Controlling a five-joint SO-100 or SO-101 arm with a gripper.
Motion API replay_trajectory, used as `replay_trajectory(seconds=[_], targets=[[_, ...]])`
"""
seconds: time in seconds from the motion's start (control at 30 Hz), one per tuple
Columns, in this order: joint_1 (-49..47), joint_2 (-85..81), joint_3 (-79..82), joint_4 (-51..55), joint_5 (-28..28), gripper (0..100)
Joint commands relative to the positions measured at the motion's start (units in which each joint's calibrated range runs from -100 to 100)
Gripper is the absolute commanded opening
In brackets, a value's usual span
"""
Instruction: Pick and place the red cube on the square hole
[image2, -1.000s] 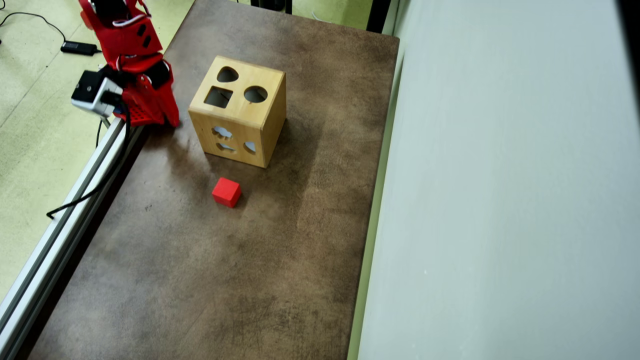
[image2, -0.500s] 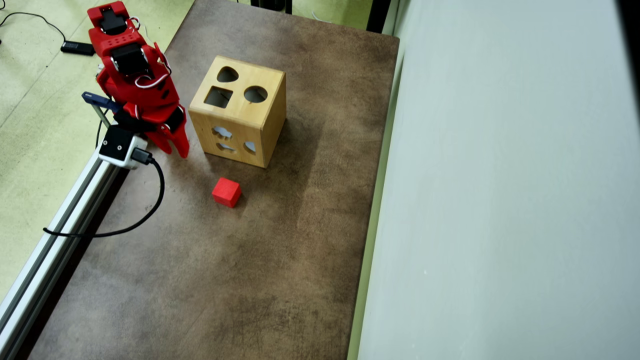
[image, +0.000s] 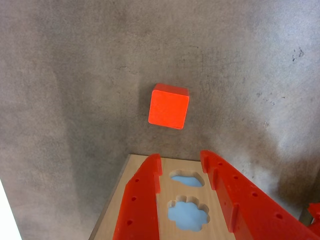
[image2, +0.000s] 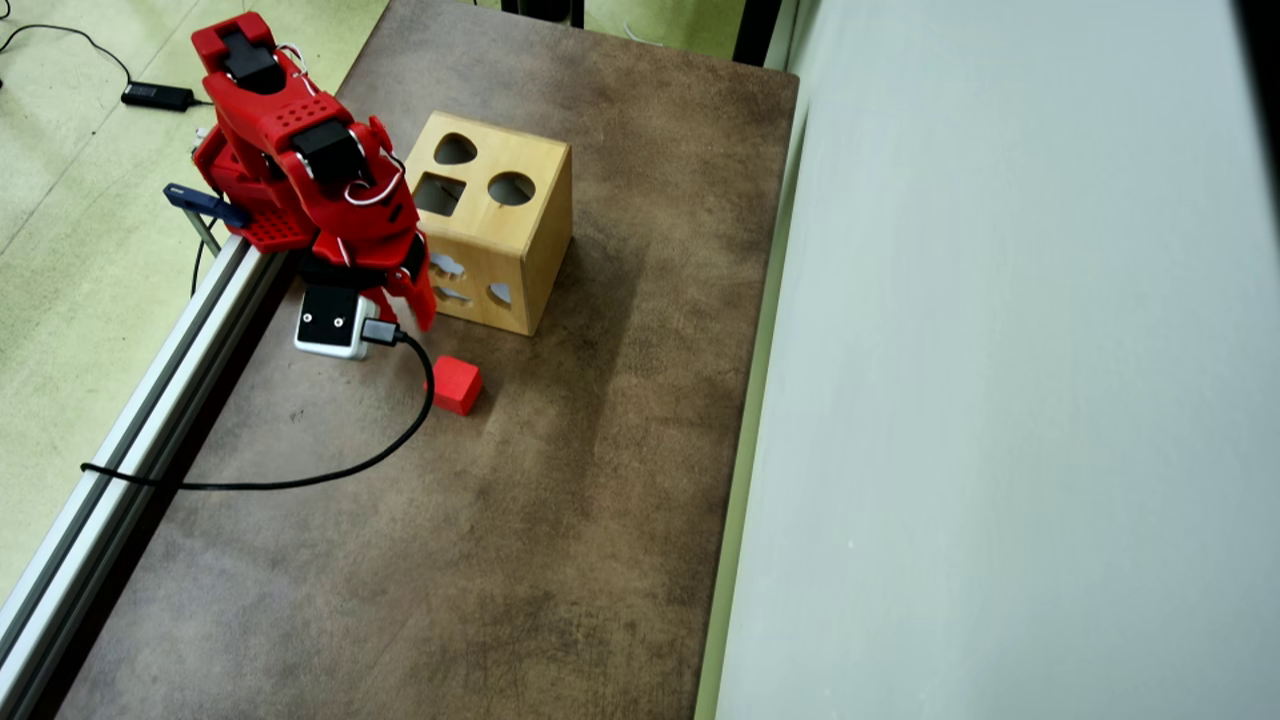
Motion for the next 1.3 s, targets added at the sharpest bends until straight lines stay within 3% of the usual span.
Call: replay_trajectory(seconds=[0.0,0.43,0.83,1.27], targets=[[-0.48,-0.79,-1.07,0.05,0.24,13],[-0.33,-1.56,-1.97,0.14,-0.05,15],[0.34,-0.71,-1.16,6.41,-0.05,64],[0.49,6.59,-1.79,5.52,0.0,68]])
